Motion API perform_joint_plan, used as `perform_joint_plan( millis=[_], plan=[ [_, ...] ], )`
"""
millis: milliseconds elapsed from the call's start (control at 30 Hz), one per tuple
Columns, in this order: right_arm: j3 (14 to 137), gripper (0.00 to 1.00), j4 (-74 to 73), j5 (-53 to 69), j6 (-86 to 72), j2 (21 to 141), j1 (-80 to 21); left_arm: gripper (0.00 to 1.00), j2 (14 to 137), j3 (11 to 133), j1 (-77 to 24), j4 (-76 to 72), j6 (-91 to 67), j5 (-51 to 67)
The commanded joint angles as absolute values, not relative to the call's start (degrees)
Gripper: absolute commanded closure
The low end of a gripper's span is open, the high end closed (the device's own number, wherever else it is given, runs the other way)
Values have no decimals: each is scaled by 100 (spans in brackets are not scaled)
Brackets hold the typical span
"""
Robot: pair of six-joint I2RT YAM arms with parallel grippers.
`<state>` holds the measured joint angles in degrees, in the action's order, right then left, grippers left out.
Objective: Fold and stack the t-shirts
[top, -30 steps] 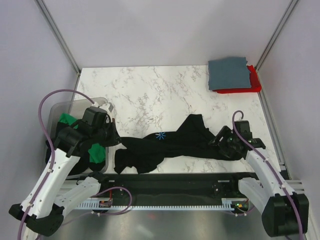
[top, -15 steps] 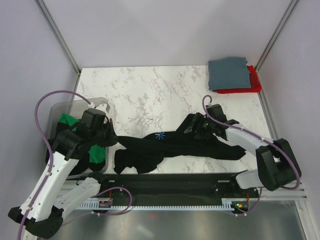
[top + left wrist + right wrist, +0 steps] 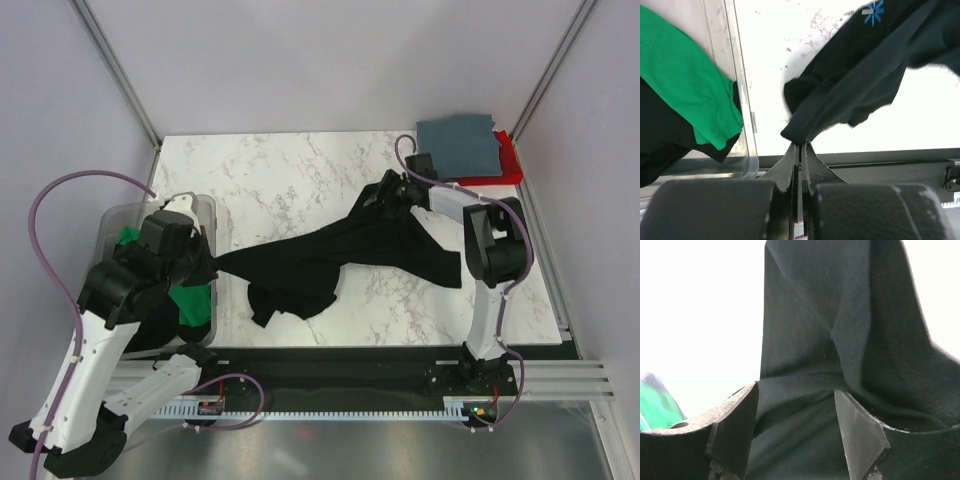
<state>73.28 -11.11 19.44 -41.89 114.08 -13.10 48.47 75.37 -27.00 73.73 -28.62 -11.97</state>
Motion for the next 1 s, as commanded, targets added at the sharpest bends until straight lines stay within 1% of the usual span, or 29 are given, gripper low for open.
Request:
perform_joint_plan(
  millis=[0,67,133,167,200,267,333,400,433,467,500,600,767,967],
  plan=[
    [8716,29,-1282,1678,-3841,12188,-1178,98,4948,7682,-2681,7480,-2593,-1548],
    [9374,28,-1283,1977,-3841,12365,-1186,98,5001,7524,-2681,7226,-2750,-1407],
    [9640,25,-1344,2100,-3710,12297,-1195,98,5010,7357,-2681,7015,-2882,-1003],
    [9720,24,-1371,2170,-3639,12191,-1187,98,4984,7139,-2681,6779,-2979,-863],
    [9686,22,-1432,2145,-3569,11834,-1195,98,4931,7015,-2681,6689,-3040,-661],
    [9537,21,-1564,1796,-3253,11384,-1195,98,4878,6638,-2681,6548,-3111,-572],
    [9212,20,-1994,1330,-3025,10640,-1178,98,4808,6304,-2681,6399,-3120,-554],
    [8729,19,-2661,180,-2891,10145,-1160,98,4773,6153,-2681,6337,-3129,-536],
    [8501,19,-2828,-24,-2892,9673,-1056,98,4764,6091,-2681,6320,-3146,-536],
    [8247,20,-2900,-209,-2865,9459,-994,98,4720,6013,-2681,6302,-3138,-519],
    [7705,21,-3013,-402,-2865,9083,-906,98,4694,5977,-2681,6293,-3146,-527],
    [6735,24,-3032,-536,-2787,8545,-625,98,4588,5906,-2681,6258,-3155,-510],
    [5925,30,-2866,-369,-2751,8402,-273,98,4474,5740,-2681,6275,-3111,-483],
    [5809,32,-2628,-483,-2742,8753,-123,98,4202,5493,-2681,6345,-3111,-475]
  ],
)
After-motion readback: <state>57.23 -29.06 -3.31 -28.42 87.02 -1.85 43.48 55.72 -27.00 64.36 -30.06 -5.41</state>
